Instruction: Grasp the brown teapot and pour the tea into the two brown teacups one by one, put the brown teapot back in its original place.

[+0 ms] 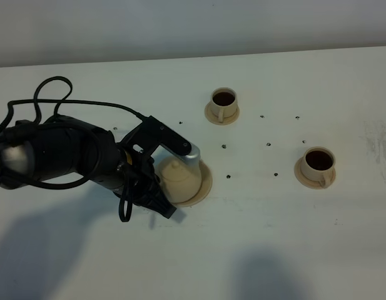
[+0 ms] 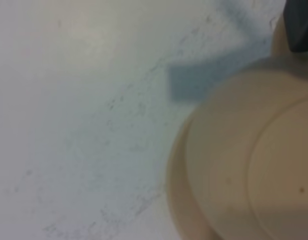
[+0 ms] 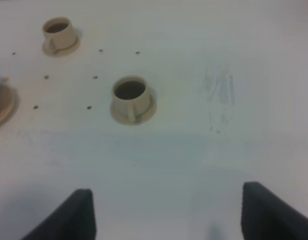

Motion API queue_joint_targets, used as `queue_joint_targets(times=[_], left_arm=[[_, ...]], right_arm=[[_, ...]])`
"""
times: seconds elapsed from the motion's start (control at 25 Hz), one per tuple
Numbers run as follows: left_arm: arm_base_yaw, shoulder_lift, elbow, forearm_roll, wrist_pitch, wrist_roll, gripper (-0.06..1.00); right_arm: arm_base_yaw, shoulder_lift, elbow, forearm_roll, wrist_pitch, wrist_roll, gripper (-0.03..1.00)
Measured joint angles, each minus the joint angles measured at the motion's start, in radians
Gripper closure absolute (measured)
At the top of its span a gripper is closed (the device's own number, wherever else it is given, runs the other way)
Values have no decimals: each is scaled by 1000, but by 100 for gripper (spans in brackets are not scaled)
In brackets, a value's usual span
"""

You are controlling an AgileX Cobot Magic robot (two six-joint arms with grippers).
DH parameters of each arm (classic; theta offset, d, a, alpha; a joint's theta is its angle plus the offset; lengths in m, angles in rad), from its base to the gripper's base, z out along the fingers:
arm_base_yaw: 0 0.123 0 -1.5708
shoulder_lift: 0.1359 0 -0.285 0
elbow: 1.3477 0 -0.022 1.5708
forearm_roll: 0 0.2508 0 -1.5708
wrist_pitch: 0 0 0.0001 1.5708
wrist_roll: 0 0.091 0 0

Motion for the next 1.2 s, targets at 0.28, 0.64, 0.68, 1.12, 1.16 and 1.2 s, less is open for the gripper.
queue_joint_targets(times=[0.28,0.64,0.68,1.12,1.16,1.2], left_arm=[[2,0,0,0,-49,-2,86],[2,30,0,-4,-33,-1,86],[2,30,0,-6,-33,-1,86],[2,28,0,-37,-32,-3,86],[2,24,0,-42,-32,-3,86],[2,22,0,-47,-32,-4,86]], right_arm=[[0,0,0,0,0,0,37],[0,0,0,0,0,0,37],[0,0,0,0,0,0,37],[0,0,0,0,0,0,37],[0,0,0,0,0,0,37],[0,0,0,0,0,0,37]])
